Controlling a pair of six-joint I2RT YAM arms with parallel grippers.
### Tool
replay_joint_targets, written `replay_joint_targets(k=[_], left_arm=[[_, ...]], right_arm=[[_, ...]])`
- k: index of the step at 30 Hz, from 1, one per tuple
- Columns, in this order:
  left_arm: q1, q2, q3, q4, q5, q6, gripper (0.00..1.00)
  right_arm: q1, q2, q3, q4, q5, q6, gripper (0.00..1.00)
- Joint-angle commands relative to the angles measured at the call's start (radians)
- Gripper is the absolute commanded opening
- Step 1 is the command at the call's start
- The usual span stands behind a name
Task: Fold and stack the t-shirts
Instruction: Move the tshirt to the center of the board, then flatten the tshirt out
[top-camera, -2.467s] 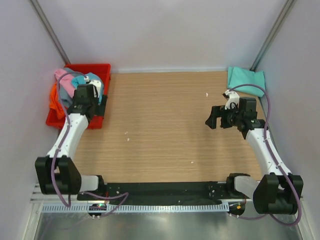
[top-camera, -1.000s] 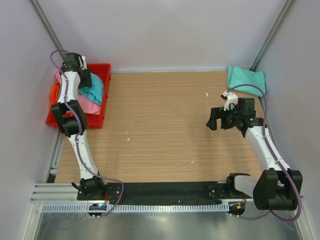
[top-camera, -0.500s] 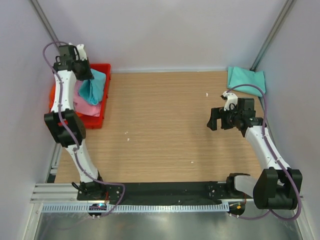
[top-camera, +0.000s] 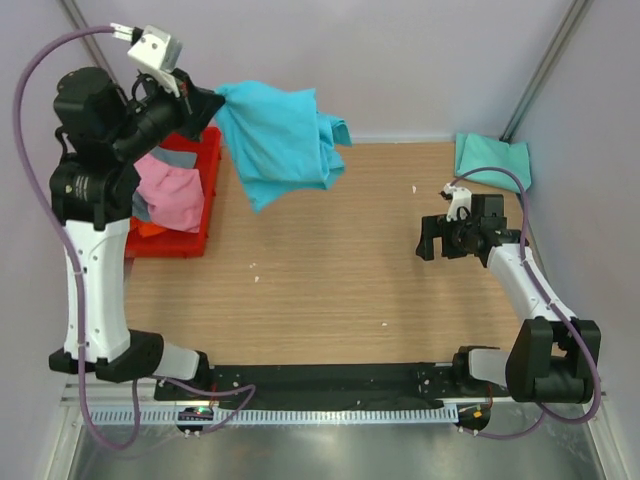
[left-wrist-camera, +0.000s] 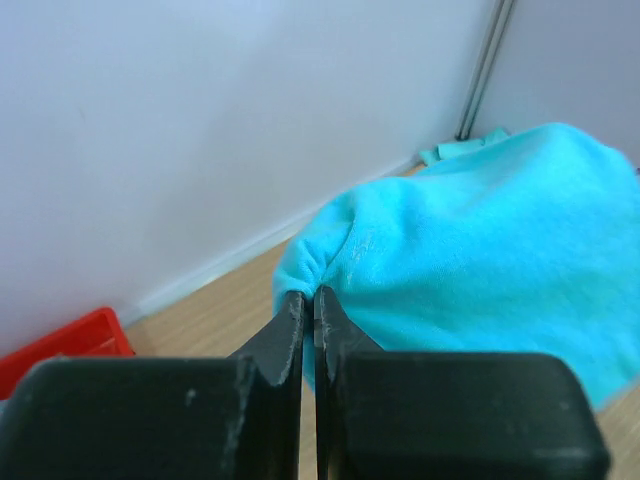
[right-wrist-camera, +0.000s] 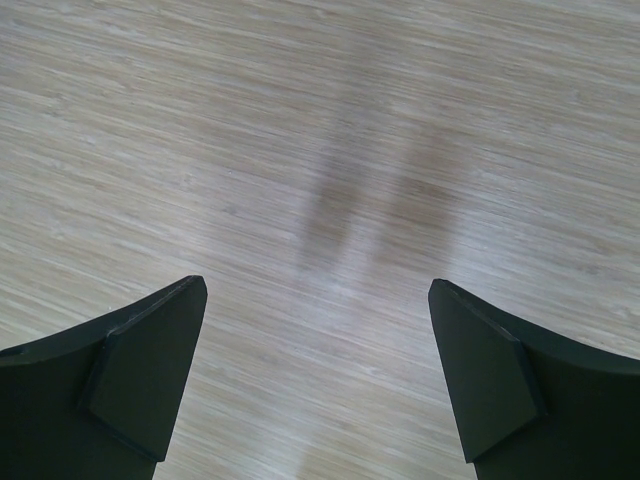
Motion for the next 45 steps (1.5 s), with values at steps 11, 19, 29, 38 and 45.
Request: replay_joint_targets(k=[11, 19, 29, 38, 45], left_arm=[[0.011, -0.147, -0.740, 0.164, -0.097, -0.004, 1.00], [0.011, -0.147, -1.002, -0.044, -0.143, 0.131, 0.93], [0.033, -0.033, -1.088, -0.226, -0.134, 0.276, 0.75], [0.054, 0.141, -1.104, -0.217, -0.117, 0.309, 0.68], [0.057, 0.230, -1.082, -0.242, -0.055, 0.343, 0.51]], right_arm=[[0.006, -0.018, 0.047, 0.009, 0.025, -0.009, 1.00], [0.006, -0.013, 0.052, 0.006, 0.027, -0.013, 1.00], [0.013, 0.010, 0.184, -0.172, -0.283, -0.108, 1.00], [0.013, -0.016, 0.184, -0.188, -0.239, -0.116, 1.00], [0.013, -0.015, 0.179, -0.189, -0.223, -0.127, 1.00]])
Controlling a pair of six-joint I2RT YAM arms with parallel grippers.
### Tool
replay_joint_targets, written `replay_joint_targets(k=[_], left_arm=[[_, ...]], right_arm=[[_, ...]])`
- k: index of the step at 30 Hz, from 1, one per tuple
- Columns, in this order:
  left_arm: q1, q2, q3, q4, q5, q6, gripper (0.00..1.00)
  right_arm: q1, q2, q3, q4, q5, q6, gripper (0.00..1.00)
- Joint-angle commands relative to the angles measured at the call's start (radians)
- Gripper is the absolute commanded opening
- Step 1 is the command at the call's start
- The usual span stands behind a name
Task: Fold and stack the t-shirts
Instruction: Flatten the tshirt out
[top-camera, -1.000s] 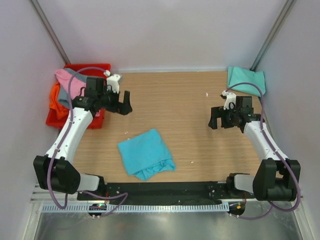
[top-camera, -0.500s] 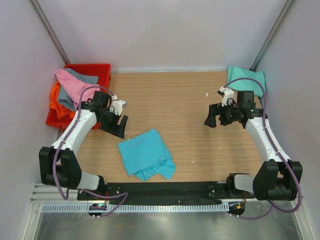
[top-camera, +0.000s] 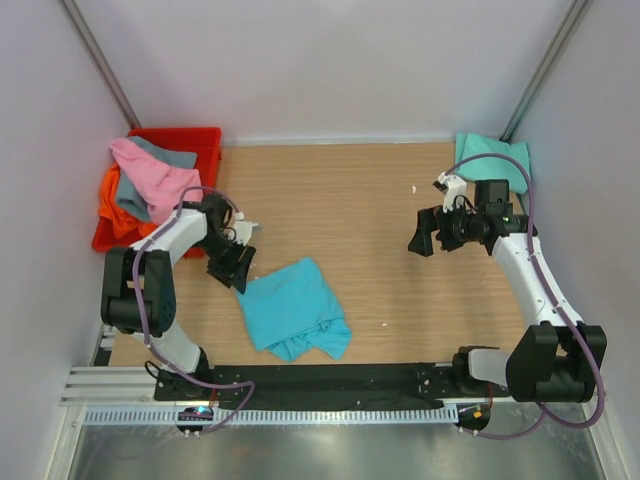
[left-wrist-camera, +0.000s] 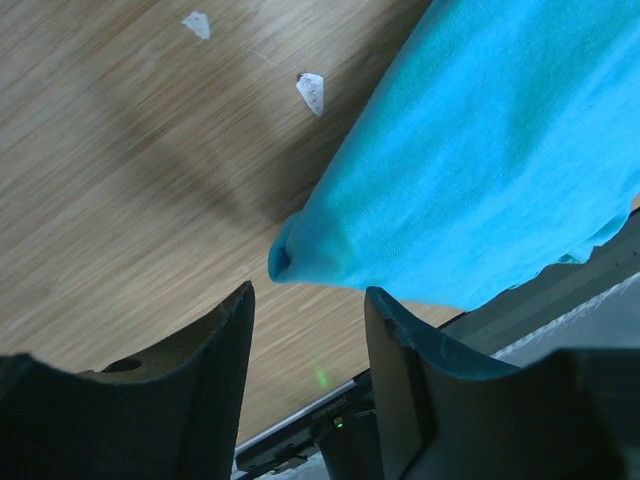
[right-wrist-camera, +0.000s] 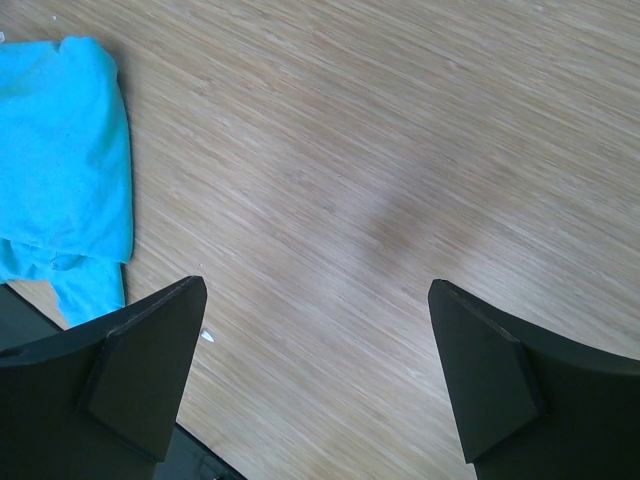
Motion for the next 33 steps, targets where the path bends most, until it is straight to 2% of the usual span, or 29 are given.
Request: replay_joint_targets(k=[1, 7, 10, 13, 14, 20, 23, 24, 26, 27, 29, 30, 32, 33], left_arm=[[0.005, 0.033, 0.030, -0.034, 0.067, 0.040, 0.48], [0.006, 0.056, 0.051, -0.055, 0.117, 0.042, 0.50], [0.005, 0.059, 0.057, -0.065, 0.123, 0.049, 0.37], [0.006, 0.058, 0.068, -0.074, 0.152, 0.054, 0.11], [0.005, 0.053, 0.071, -0.080, 0.161, 0.051, 0.00], [0.005, 0.004, 0.109, -0.094, 0.204, 0.045, 0.00], [-0.012, -0.028, 0.250, -0.153, 0.239, 0.014, 0.00], [-0.026, -0.050, 0.375, -0.172, 0.245, 0.002, 0.00], [-0.036, -0.065, 0.523, -0.218, 0.256, -0.046, 0.00], [-0.047, -0.068, 0.685, -0.233, 0.255, -0.062, 0.00], [-0.058, -0.057, 0.856, -0.278, 0.261, -0.119, 0.00], [-0.072, -0.036, 1.011, -0.290, 0.265, -0.144, 0.00], [-0.107, -0.005, 1.194, -0.322, 0.269, -0.197, 0.00], [-0.122, 0.001, 1.209, -0.315, 0.261, -0.205, 0.00]], right_arm=[[0.002, -0.020, 0.013, -0.005, -0.007, -0.015, 1.00], [0.002, -0.014, 0.007, 0.002, -0.006, -0.013, 1.00], [0.002, -0.012, 0.004, 0.008, -0.007, -0.010, 1.00], [0.002, -0.011, -0.001, 0.012, -0.002, -0.010, 1.00], [0.002, -0.012, -0.001, 0.014, 0.001, -0.010, 1.00], [0.002, -0.017, -0.001, 0.020, 0.027, -0.005, 1.00], [0.002, -0.023, -0.002, 0.044, 0.050, 0.007, 1.00], [0.002, -0.025, 0.001, 0.049, 0.057, 0.010, 1.00], [0.002, -0.020, 0.008, 0.052, 0.071, 0.016, 1.00], [0.002, -0.022, 0.013, 0.051, 0.073, 0.016, 1.00], [0.002, -0.026, 0.010, 0.051, 0.074, 0.016, 1.00], [0.002, -0.031, 0.004, 0.052, 0.077, 0.016, 1.00], [0.002, -0.038, -0.004, 0.055, 0.086, 0.013, 1.00], [0.002, -0.048, -0.010, 0.061, 0.093, 0.011, 1.00]])
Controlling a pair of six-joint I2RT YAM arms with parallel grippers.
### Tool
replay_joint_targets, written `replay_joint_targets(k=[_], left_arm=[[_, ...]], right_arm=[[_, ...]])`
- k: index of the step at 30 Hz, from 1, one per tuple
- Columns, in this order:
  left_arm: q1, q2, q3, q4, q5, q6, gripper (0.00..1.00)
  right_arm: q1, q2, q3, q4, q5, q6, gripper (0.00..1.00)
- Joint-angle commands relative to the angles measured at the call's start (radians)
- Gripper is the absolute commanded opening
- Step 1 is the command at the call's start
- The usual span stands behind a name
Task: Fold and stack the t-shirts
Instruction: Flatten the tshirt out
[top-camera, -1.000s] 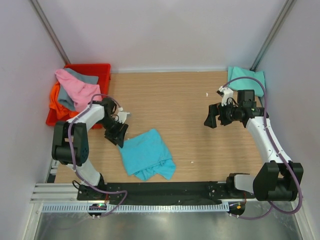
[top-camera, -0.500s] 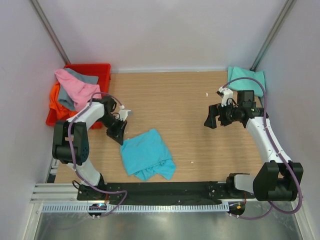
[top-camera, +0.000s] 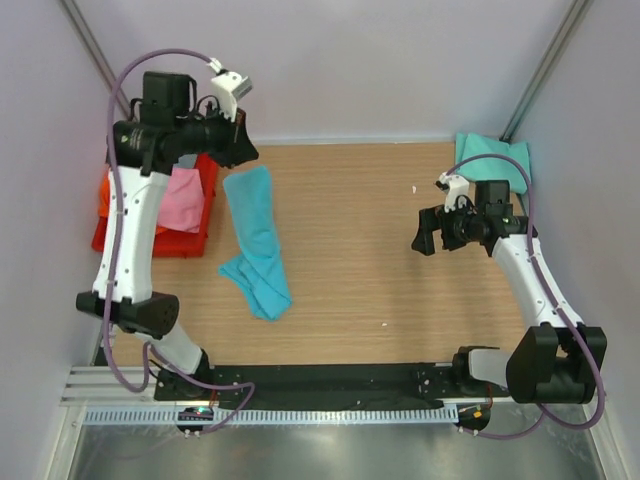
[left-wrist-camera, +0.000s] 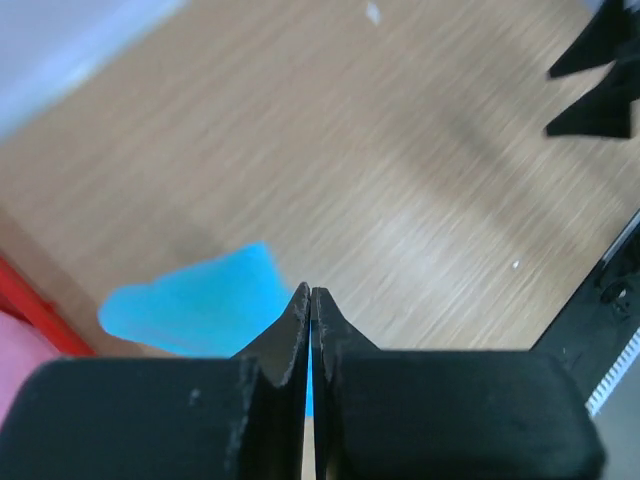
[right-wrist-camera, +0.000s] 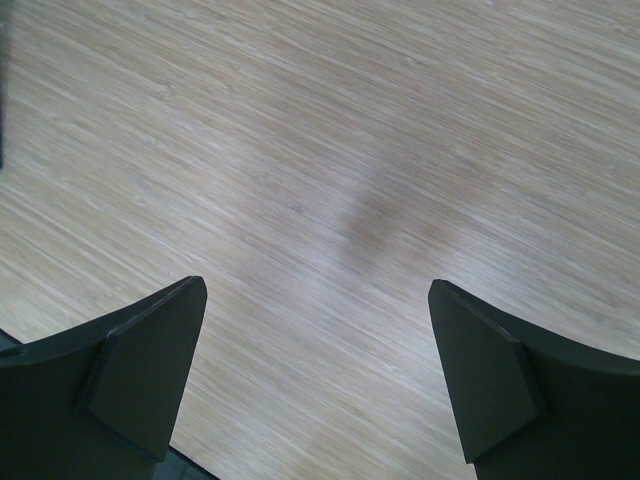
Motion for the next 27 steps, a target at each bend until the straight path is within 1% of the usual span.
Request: replay_joint_targets(k=[1, 2, 3, 4, 7, 8, 10, 11, 13, 14, 15, 16, 17, 18, 19, 20, 21, 22, 23, 24, 27], left_arm=[[-0.063, -0.040, 0.136, -0.059, 0.021, -0.092, 0.00], [-0.089, -0.037, 0.133, -0.059, -0.005, -0.069, 0.00], [-0.141, -0.028, 0.129, -0.066, -0.035, -0.054, 0.00], [-0.164, -0.011, 0.118, -0.076, -0.037, -0.046, 0.00], [-0.268, 0.014, 0.021, -0.067, -0.065, -0.034, 0.00], [-0.326, 0.036, -0.020, -0.065, -0.078, -0.028, 0.00], [-0.383, 0.064, -0.049, -0.051, -0.129, -0.012, 0.00], [-0.431, 0.090, -0.057, -0.050, -0.140, -0.012, 0.00], [-0.457, 0.110, -0.059, -0.042, -0.161, -0.034, 0.00], [-0.454, 0.104, -0.094, -0.028, -0.183, -0.049, 0.22], [-0.450, 0.092, -0.126, -0.013, -0.218, -0.058, 0.36], [-0.440, 0.071, -0.173, 0.046, -0.253, -0.090, 0.47], [-0.402, 0.037, -0.313, 0.094, -0.291, -0.104, 0.63], [-0.376, -0.035, -0.392, 0.193, -0.296, -0.119, 0.67], [-0.347, -0.073, -0.470, 0.246, -0.298, -0.153, 0.70], [-0.283, -0.104, -0.608, 0.290, -0.292, -0.169, 0.70], [-0.250, -0.148, -0.661, 0.346, -0.290, -0.178, 0.69], [-0.218, -0.163, -0.707, 0.361, -0.286, -0.184, 0.68], [-0.153, -0.175, -0.783, 0.372, -0.273, -0.211, 0.67], [-0.122, -0.186, -0.813, 0.383, -0.235, -0.209, 0.66], [-0.023, -0.209, -0.893, 0.421, -0.246, -0.195, 0.62]], right_arm=[[0.002, -0.049, -0.002, 0.043, 0.031, 0.004, 1.00], [0.002, -0.050, -0.004, 0.043, 0.037, 0.001, 1.00], [0.002, -0.055, -0.005, 0.044, 0.046, 0.000, 1.00], [0.002, -0.053, -0.004, 0.044, 0.052, -0.003, 1.00], [0.002, -0.049, -0.007, 0.046, 0.071, -0.008, 1.00], [0.002, -0.046, -0.007, 0.046, 0.077, -0.008, 1.00], [0.002, -0.040, -0.007, 0.046, 0.094, -0.008, 1.00], [0.002, -0.040, -0.010, 0.046, 0.095, -0.008, 1.00], [0.002, -0.041, -0.010, 0.041, 0.092, -0.007, 1.00], [0.002, -0.040, -0.007, 0.037, 0.089, -0.008, 1.00], [0.002, -0.040, -0.004, 0.023, 0.089, -0.010, 1.00], [0.002, -0.040, -0.004, 0.018, 0.088, -0.017, 1.00], [0.002, -0.043, -0.004, 0.018, 0.094, -0.017, 1.00], [0.001, -0.046, -0.013, 0.023, 0.095, -0.017, 1.00], [0.002, -0.047, -0.016, 0.027, 0.097, -0.016, 1.00], [0.002, -0.053, -0.030, 0.032, 0.091, -0.014, 1.00], [0.001, -0.052, -0.034, 0.044, 0.088, -0.013, 1.00], [0.002, -0.049, -0.036, 0.046, 0.082, -0.013, 1.00], [0.002, -0.046, -0.033, 0.046, 0.071, -0.014, 1.00], [0.002, -0.034, -0.031, 0.040, 0.066, -0.017, 1.00], [0.002, -0.012, -0.030, 0.032, 0.055, -0.023, 1.00]])
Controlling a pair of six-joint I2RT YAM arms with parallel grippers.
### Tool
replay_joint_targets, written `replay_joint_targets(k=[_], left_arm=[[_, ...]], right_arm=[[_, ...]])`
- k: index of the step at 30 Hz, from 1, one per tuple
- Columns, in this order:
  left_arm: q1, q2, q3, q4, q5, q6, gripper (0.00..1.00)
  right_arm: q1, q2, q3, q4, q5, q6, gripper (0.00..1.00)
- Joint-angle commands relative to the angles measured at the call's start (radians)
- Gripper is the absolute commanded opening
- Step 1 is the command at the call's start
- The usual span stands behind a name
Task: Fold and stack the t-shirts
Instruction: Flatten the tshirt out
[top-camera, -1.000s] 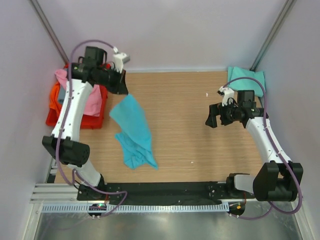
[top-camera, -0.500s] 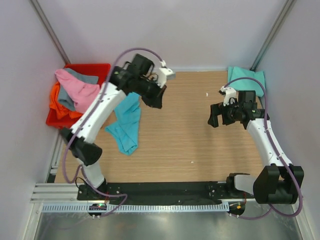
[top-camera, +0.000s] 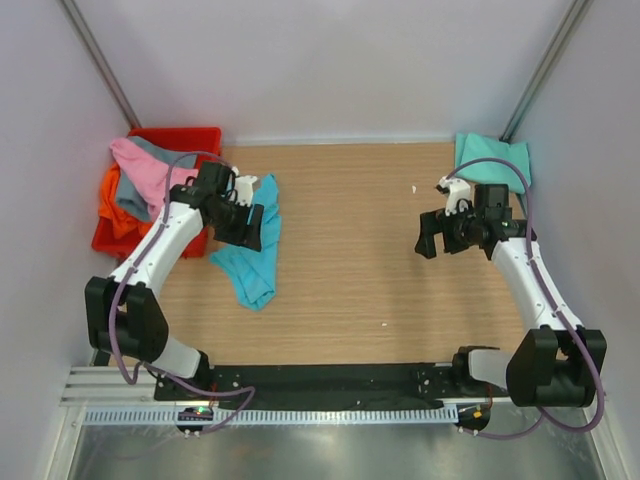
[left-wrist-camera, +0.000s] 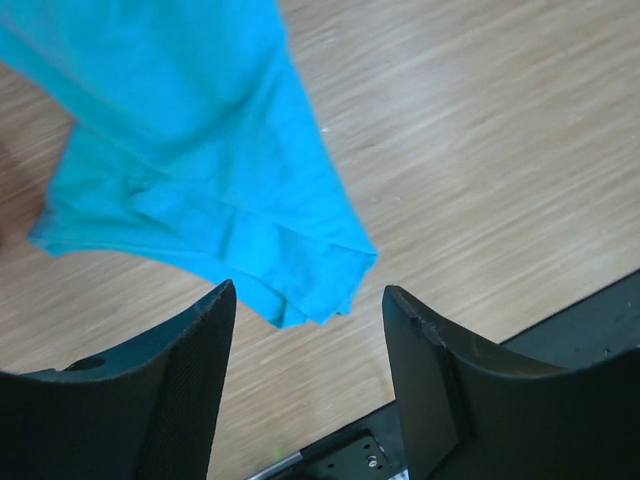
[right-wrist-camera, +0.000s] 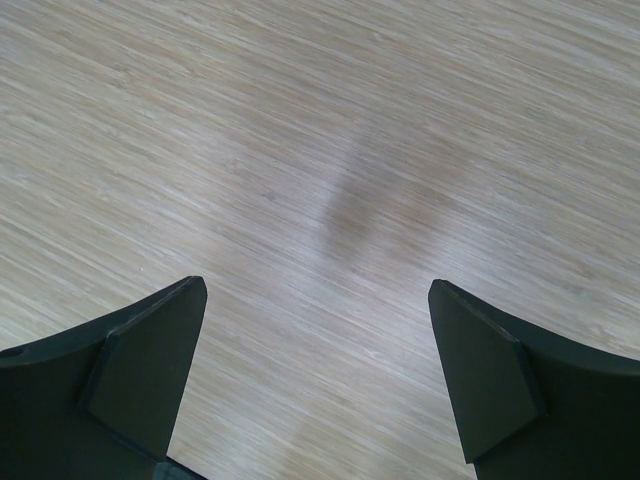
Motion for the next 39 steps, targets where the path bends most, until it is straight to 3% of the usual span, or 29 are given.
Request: replay_joint_targets(k=[1, 15, 27, 39], left_arm=[[0.072, -0.034, -0.060, 0.136, 0.007, -0.021, 0.61], [0.273, 0.173, -0.160, 0.258, -0.066, 0.088, 0.45], [0.303, 0.245, -0.216, 0.310, -0.051, 0.096, 0.44], [0.305, 0.220, -0.275, 0.321, -0.056, 0.119, 0.43]], right_arm=[[0.002, 0.013, 0.003, 0.022, -0.023, -0.018, 1.00], [0.002, 0.021, -0.014, 0.016, -0.008, -0.025, 1.00], [0.002, 0.048, -0.009, 0.015, -0.011, -0.023, 1.00], [0.002, 0.058, -0.003, 0.009, -0.016, -0.026, 1.00]])
